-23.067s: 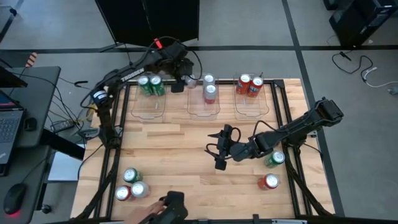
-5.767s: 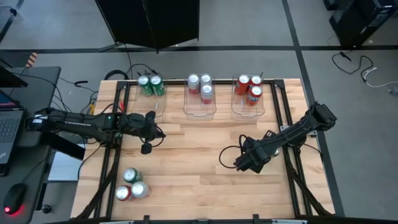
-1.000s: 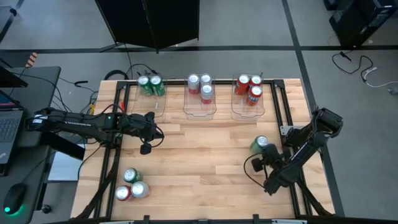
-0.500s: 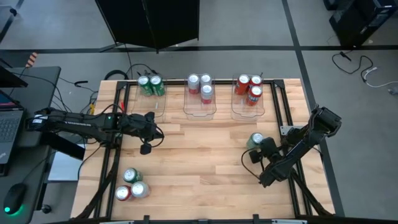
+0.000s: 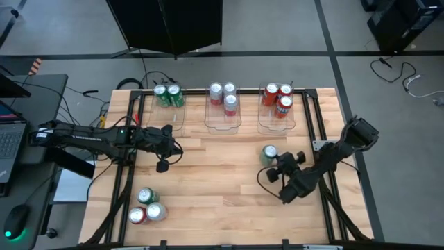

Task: Sort soda cans
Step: Put the green soda can into the left transparent bin

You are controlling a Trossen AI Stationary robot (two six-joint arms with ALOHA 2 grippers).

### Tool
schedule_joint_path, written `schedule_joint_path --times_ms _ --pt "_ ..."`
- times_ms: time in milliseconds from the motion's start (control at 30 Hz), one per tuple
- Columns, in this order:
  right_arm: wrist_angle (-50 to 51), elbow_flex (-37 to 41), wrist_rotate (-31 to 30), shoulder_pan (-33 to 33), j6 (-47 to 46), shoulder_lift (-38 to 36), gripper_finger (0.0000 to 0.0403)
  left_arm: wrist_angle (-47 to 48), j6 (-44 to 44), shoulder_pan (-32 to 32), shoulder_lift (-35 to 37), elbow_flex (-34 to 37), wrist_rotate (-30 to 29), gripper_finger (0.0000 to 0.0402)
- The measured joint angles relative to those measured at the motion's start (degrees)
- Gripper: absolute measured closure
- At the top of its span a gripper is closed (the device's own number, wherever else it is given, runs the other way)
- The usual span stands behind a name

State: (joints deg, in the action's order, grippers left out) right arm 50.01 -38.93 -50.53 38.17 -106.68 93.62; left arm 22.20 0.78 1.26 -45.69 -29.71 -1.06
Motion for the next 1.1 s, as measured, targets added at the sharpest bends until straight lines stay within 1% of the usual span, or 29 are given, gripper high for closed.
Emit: schedule_joint_path --times_ms 200,367,467,600,733,833,900,1100 --pt "-14.07 2.25 -2.76 -5.6 13.56 0.02 0.0403 0.0 0.75 -0.01 0.0 0.0 0.0 0.0401" --pt "-26.62 2.7 -4.43 -9.95 27.32 0.02 0.0403 -1.25 1.03 -0.02 -1.01 0.0 0.53 0.0401" --pt "-35.02 2.72 -4.53 -12.61 36.33 0.02 0.0403 -3.06 1.03 0.0 -2.73 0.02 1.5 0.0401" --pt "-48.85 2.72 -4.43 -15.67 49.32 0.02 0.0403 -5.46 1.03 0.0 -5.34 0.02 1.55 0.0401" --pt "-62.08 2.72 -2.16 -18.03 60.24 0.02 0.0403 -7.27 1.02 -0.02 -7.82 0.02 1.55 0.0401" --pt "-69.12 2.72 -0.1 -19.35 65.42 0.02 0.0403 -8.79 1.01 0.0 -9.12 0.02 1.55 0.0401" --pt "-72.0 2.72 1.14 -20.17 67.43 0.02 0.0403 -10.49 1.01 0.0 -9.8 0.02 1.7 0.0401" --pt "-76.32 2.72 3.58 -22.08 69.42 0.02 0.0403 -12.89 1.01 0.0 -10.01 0.02 1.7 0.0401"
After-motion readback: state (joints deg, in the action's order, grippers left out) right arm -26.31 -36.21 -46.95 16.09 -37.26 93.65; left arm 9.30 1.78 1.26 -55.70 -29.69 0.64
